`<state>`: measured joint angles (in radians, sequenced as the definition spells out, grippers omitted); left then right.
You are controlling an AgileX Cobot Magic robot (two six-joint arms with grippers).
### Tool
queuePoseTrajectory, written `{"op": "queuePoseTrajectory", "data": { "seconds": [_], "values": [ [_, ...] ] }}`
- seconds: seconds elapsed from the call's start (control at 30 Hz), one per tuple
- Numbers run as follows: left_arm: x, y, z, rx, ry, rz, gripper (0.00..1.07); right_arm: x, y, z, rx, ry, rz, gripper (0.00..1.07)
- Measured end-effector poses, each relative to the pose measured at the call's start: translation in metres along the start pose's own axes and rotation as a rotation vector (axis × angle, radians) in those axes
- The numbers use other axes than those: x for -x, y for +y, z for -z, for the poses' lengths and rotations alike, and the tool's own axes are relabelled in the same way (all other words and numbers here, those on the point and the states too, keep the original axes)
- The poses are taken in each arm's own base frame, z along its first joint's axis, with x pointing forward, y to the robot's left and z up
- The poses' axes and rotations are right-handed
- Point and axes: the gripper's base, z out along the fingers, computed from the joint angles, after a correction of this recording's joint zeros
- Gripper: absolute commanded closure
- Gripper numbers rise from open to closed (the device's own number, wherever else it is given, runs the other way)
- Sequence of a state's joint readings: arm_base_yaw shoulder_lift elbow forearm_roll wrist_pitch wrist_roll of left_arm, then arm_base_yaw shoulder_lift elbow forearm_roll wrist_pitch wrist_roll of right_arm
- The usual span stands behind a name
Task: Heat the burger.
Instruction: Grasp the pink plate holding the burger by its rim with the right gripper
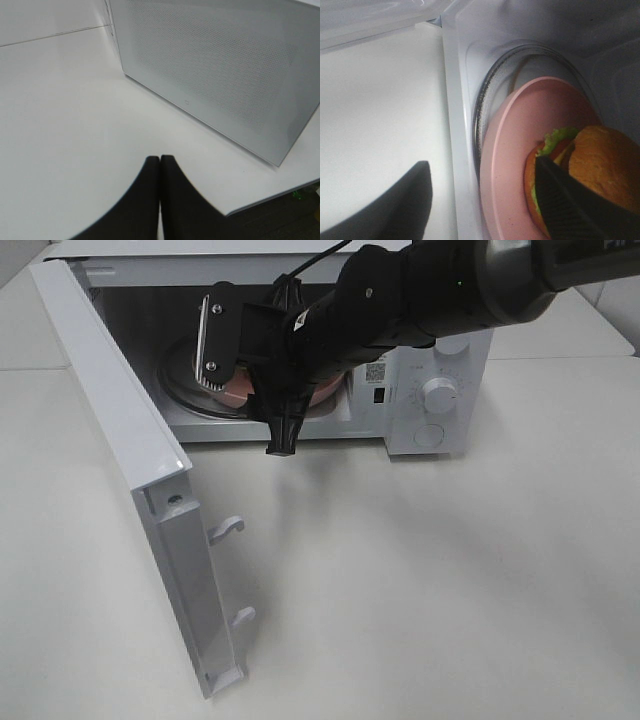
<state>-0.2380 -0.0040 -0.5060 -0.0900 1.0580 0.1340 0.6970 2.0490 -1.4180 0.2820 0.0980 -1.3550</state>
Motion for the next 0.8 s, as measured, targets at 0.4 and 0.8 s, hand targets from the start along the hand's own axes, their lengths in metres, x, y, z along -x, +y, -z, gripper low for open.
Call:
{"op": "queuePoseTrajectory", "data": {
  "seconds": [0.4, 0.8],
  "values": [
    [0.0, 0.0, 0.0, 0.0, 0.0, 0.0, 1.06, -0.001, -0.001, -0.01, -0.003, 0.014, -0.069, 0.48],
    [0.0, 0.0, 0.0, 0.0, 0.0, 0.0, 1.06, -0.012, -0.002, -0.013, -0.012, 0.061, -0.075, 0.48]
  ]
}}
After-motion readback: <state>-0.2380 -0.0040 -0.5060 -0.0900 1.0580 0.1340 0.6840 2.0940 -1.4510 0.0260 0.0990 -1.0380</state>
